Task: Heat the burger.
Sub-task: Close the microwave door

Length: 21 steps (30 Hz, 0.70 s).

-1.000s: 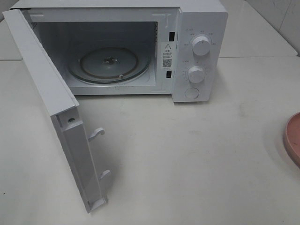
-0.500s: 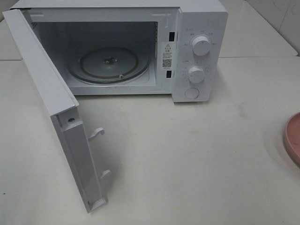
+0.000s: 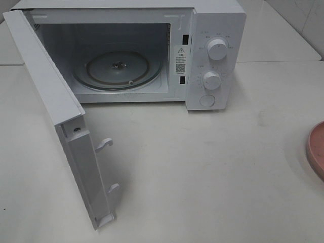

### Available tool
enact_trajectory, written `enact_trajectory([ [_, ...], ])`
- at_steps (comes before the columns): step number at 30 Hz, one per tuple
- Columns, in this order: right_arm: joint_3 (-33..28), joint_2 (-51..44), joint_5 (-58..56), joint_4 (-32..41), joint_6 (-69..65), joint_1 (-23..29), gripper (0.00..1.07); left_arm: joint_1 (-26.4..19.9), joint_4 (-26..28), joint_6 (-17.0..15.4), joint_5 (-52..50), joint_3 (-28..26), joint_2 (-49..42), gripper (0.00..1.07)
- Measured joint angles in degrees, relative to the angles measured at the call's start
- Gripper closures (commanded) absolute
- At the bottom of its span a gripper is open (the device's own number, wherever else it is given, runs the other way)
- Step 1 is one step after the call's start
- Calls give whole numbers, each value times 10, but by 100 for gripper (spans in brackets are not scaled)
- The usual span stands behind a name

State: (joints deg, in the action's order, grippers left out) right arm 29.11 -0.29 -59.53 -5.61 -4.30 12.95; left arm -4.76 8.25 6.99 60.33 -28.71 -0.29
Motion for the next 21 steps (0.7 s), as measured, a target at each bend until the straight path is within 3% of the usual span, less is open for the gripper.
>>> enact_trajectory([
  [15, 0, 0, 0, 0, 0, 0, 32, 0, 1, 0, 0, 0, 0, 7],
  [21, 0, 0, 0, 0, 0, 0, 32, 0, 38, 0, -3, 0, 0, 7],
])
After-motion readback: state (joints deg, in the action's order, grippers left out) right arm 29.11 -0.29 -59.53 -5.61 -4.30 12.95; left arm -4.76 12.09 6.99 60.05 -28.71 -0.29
